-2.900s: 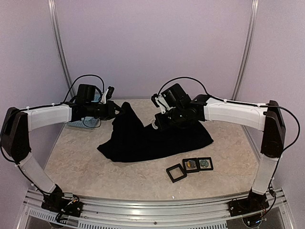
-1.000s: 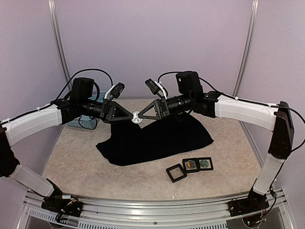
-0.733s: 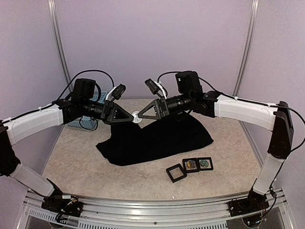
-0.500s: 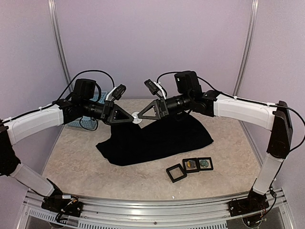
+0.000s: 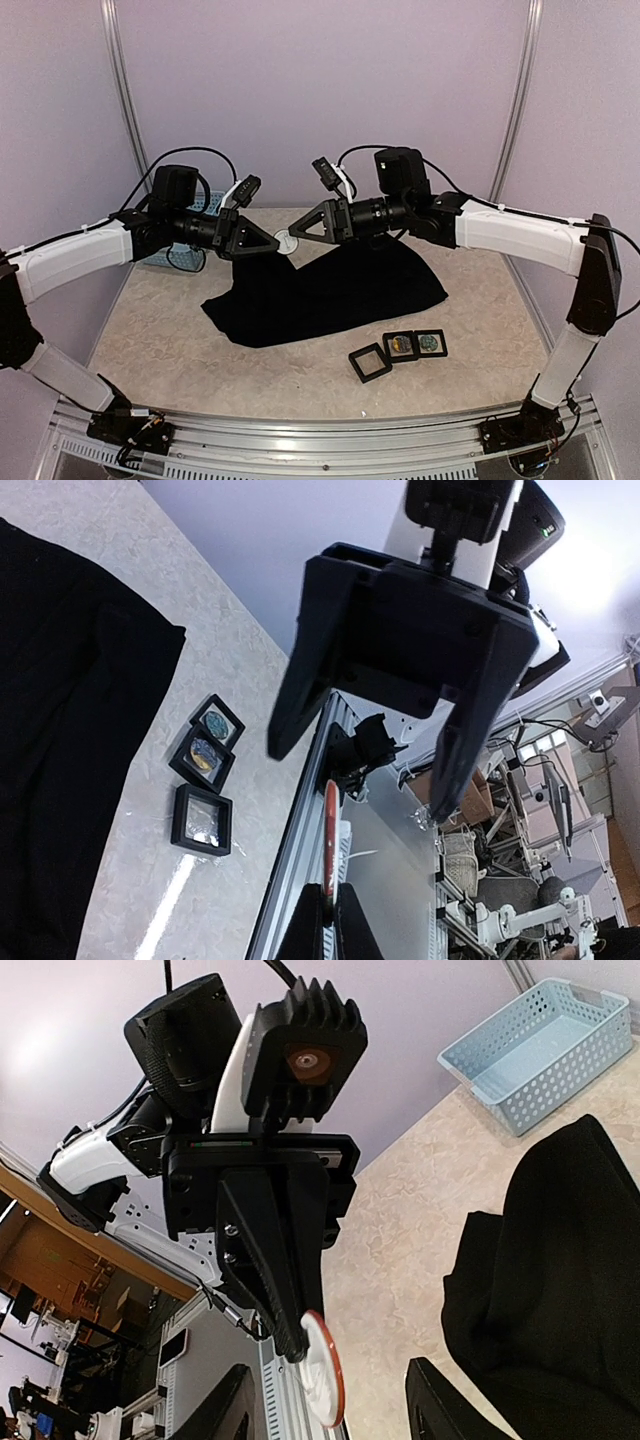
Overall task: Remove the brooch from the garment
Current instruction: Pass from the right arm to the left, then close the brooch at the center of the board.
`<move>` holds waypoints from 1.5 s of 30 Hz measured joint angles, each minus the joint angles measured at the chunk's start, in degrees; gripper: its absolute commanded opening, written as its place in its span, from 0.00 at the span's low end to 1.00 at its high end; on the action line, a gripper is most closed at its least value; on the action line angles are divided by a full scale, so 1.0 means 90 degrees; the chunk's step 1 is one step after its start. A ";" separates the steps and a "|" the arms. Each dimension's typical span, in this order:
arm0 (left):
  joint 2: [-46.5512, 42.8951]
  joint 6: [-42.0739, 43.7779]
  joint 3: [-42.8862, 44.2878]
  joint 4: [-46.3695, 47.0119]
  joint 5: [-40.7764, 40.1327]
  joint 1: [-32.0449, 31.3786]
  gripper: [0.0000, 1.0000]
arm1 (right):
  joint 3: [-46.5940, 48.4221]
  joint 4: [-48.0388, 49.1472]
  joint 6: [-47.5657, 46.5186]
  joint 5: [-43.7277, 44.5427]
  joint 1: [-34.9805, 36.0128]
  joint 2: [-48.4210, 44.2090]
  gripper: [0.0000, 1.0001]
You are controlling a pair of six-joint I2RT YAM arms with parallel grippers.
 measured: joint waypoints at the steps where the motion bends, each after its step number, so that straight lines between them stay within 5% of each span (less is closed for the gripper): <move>1: -0.0010 -0.0070 -0.0041 0.0080 -0.0017 0.0046 0.00 | -0.0121 0.0124 0.0058 0.0078 -0.0002 -0.0104 0.57; 13: -0.0085 -0.0908 -0.0284 0.1081 0.0015 0.0248 0.00 | -0.0408 0.0576 0.0090 0.0369 0.0041 -0.0372 0.59; 45: -0.0158 -0.1044 -0.0284 0.1212 0.0029 0.0180 0.00 | -0.0124 0.0406 -0.0131 0.0673 0.0437 0.0058 0.25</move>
